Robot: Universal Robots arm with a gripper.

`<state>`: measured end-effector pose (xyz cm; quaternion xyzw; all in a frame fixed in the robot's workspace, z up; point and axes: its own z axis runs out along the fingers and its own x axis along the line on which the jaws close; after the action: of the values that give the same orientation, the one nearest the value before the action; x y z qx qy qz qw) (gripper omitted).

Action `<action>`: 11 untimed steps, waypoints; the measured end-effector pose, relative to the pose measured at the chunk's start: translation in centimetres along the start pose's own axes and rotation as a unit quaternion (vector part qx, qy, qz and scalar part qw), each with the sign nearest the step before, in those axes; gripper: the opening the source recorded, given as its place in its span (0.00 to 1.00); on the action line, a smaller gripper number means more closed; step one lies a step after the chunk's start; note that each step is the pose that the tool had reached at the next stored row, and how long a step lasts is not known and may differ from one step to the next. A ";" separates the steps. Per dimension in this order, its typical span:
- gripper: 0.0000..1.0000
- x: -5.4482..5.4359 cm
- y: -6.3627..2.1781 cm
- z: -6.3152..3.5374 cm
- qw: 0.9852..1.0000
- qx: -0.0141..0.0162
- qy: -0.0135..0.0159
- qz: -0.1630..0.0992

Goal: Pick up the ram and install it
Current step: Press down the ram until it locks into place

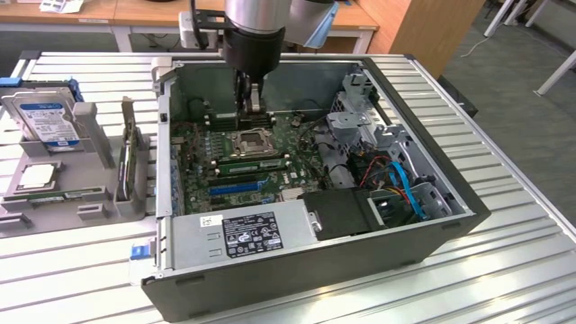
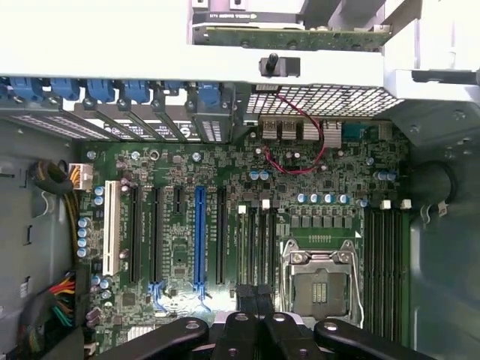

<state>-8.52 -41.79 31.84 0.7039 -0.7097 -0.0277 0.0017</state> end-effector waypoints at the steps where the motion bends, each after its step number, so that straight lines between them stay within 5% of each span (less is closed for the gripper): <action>1: 0.10 0.0 0.00 0.00 1.000 0.000 0.000 0.000; 5: 0.10 0.0 -0.11 -0.02 1.000 0.000 0.000 0.000; 11: 0.10 0.0 -1.45 -0.07 1.000 0.000 0.000 0.000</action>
<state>-7.06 -41.79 31.85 0.7039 -0.7097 -0.0277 0.0018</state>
